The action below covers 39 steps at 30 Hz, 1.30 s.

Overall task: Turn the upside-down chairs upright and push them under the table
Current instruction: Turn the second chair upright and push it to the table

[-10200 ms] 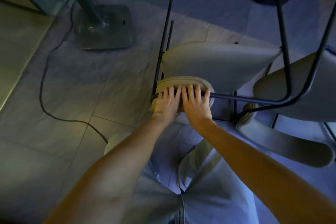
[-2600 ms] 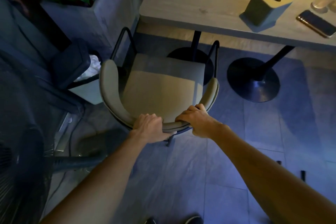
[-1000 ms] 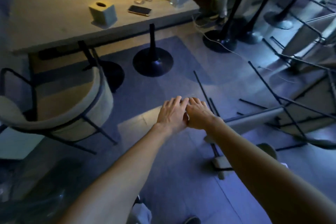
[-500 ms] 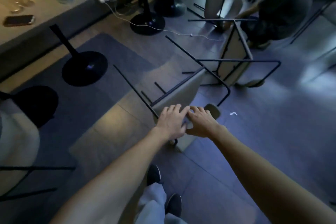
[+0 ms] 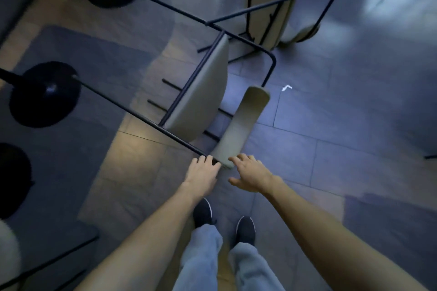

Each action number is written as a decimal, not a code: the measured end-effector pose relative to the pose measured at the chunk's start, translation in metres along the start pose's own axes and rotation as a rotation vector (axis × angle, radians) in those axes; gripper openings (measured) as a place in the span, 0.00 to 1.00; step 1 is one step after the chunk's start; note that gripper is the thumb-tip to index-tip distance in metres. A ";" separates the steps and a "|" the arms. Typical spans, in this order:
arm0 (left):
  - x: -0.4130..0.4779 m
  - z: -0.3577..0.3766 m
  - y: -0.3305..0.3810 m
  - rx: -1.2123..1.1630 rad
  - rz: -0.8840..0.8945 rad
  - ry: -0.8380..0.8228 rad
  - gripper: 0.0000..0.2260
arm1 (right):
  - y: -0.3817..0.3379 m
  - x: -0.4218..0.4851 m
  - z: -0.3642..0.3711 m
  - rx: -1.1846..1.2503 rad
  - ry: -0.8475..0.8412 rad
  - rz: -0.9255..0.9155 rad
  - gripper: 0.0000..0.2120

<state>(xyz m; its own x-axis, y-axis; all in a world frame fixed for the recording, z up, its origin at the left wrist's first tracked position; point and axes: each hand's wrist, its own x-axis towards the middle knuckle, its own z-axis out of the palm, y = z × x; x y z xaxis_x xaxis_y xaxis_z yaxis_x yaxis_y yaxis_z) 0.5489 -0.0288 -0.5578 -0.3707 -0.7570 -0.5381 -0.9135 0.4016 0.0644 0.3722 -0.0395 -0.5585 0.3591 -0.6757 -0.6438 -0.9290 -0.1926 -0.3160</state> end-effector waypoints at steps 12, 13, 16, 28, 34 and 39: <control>0.043 0.053 -0.042 0.052 0.121 0.203 0.13 | -0.029 0.072 0.063 0.275 0.053 0.010 0.30; 0.042 0.056 -0.042 0.049 0.129 0.221 0.13 | -0.029 0.074 0.067 0.299 0.081 0.009 0.26; 0.045 0.063 -0.047 0.020 0.136 0.296 0.11 | -0.029 0.078 0.072 0.360 0.172 0.034 0.13; 0.053 0.038 -0.053 0.037 0.256 0.167 0.09 | -0.026 0.073 0.061 0.430 0.183 0.019 0.06; 0.040 0.012 -0.033 0.100 0.334 0.211 0.11 | -0.021 0.039 0.047 0.443 0.198 0.033 0.06; 0.052 -0.003 -0.007 0.089 0.409 0.313 0.08 | 0.001 0.013 0.033 0.560 0.288 0.097 0.07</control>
<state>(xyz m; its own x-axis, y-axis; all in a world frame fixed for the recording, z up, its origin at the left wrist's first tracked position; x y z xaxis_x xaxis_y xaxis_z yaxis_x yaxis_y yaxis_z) 0.5357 -0.0733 -0.5837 -0.7393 -0.6412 -0.2054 -0.6705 0.7289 0.1381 0.3785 -0.0252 -0.5901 0.1653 -0.8504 -0.4995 -0.7402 0.2277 -0.6326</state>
